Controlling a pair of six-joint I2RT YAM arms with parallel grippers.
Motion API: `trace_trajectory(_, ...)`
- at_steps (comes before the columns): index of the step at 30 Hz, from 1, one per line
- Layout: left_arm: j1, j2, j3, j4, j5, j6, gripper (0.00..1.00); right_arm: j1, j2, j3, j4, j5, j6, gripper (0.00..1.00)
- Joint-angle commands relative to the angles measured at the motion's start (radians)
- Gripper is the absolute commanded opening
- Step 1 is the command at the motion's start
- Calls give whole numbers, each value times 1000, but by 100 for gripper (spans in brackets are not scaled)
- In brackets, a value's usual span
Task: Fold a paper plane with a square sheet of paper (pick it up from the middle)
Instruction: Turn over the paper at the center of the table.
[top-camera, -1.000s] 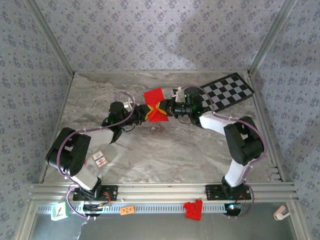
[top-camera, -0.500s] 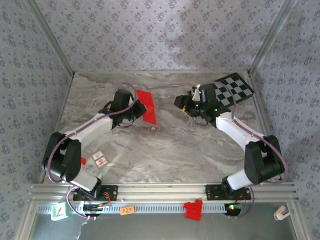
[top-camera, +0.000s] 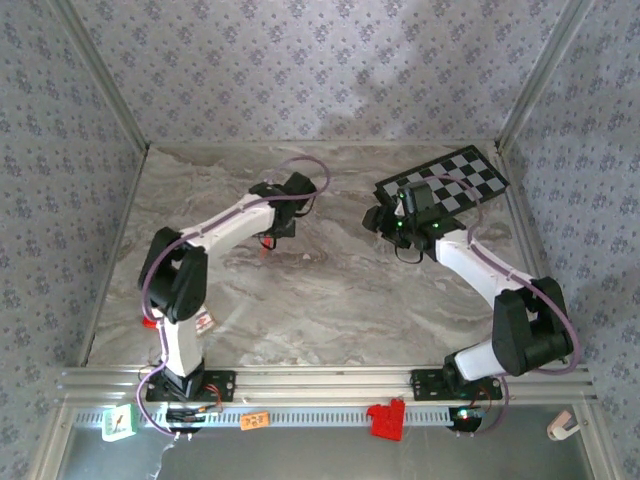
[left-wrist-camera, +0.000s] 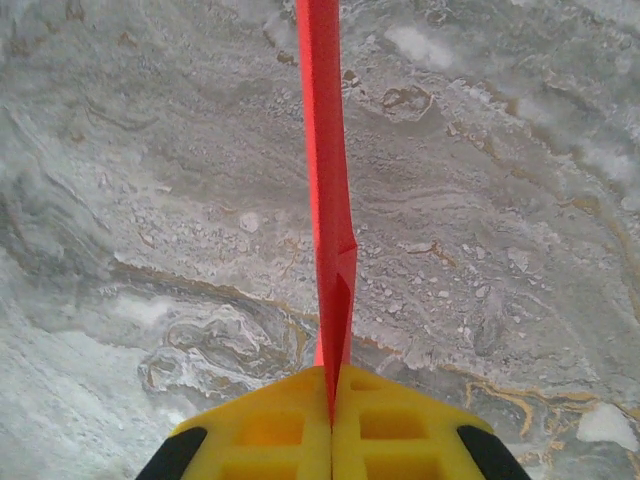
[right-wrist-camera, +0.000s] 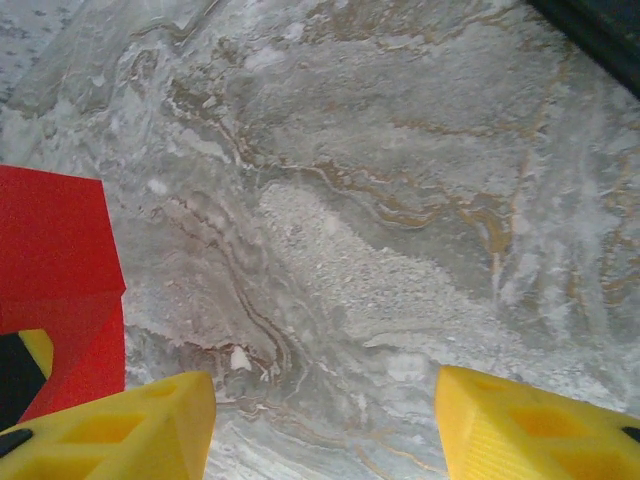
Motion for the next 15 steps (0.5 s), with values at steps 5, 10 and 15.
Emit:
trace_trajectory(5,-32,80,25,18,204,-14,13,-30,-63,-48,-34,53,22,61)
trace_trajectory(10,-23,108,-16,151,479,-72,24,-36,-70,-59,-35,54,32,61)
trace_trajectory(15,20,90,-78,294,696,-117,40,-32,-56,-58,-30,45,31,61)
